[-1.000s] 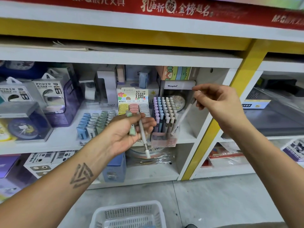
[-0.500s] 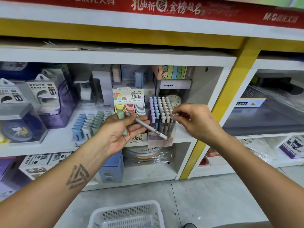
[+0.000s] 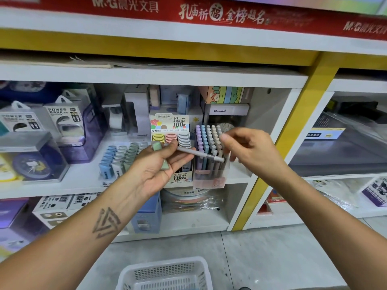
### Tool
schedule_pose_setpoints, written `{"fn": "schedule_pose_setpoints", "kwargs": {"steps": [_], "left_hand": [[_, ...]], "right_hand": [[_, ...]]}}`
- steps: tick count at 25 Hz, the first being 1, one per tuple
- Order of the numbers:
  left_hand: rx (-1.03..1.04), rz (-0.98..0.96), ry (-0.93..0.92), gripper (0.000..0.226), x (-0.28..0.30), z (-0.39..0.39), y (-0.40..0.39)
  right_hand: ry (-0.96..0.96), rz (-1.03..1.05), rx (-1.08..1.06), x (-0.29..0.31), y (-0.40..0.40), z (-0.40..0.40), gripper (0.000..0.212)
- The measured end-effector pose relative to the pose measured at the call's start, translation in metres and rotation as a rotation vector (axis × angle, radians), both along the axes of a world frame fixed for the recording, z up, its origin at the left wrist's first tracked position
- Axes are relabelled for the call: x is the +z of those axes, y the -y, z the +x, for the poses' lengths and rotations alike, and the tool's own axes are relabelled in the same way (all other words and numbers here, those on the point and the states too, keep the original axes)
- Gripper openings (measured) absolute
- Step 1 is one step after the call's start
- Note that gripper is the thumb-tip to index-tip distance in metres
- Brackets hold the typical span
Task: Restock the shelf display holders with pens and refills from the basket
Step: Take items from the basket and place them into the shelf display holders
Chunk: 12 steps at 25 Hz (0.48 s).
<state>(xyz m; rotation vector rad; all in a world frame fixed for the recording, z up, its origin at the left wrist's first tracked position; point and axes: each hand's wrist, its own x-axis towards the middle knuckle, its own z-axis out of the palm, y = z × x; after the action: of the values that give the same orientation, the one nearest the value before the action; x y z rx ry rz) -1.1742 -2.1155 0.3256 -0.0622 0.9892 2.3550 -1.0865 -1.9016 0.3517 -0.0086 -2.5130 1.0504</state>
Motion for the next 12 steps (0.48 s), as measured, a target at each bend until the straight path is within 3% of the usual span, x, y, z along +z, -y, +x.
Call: {"fn": "schedule_pose_setpoints", "kwargs": {"steps": [2,7,9,12], "left_hand": [[0.01,0.043,0.019,0.008,0.0,0.0,-0.001],[-0.062,-0.07,-0.02,0.011,-0.005,0.004,0.0],[-0.165,-0.29,-0.106,0.02,-0.01,0.008,-0.001],[-0.248,-0.579,-0.246,0.033,-0.015,0.011,-0.007]], "right_hand": [[0.103,-0.274,0.097,0.005,0.005,0.001,0.013],[-0.037,-0.582,0.084,0.012,-0.003,0.001,0.017],[-0.072,-0.611,0.112,0.014,0.001,0.0,0.018],[-0.155,-0.441,0.065,0.017,0.005,-0.004,0.018]]}}
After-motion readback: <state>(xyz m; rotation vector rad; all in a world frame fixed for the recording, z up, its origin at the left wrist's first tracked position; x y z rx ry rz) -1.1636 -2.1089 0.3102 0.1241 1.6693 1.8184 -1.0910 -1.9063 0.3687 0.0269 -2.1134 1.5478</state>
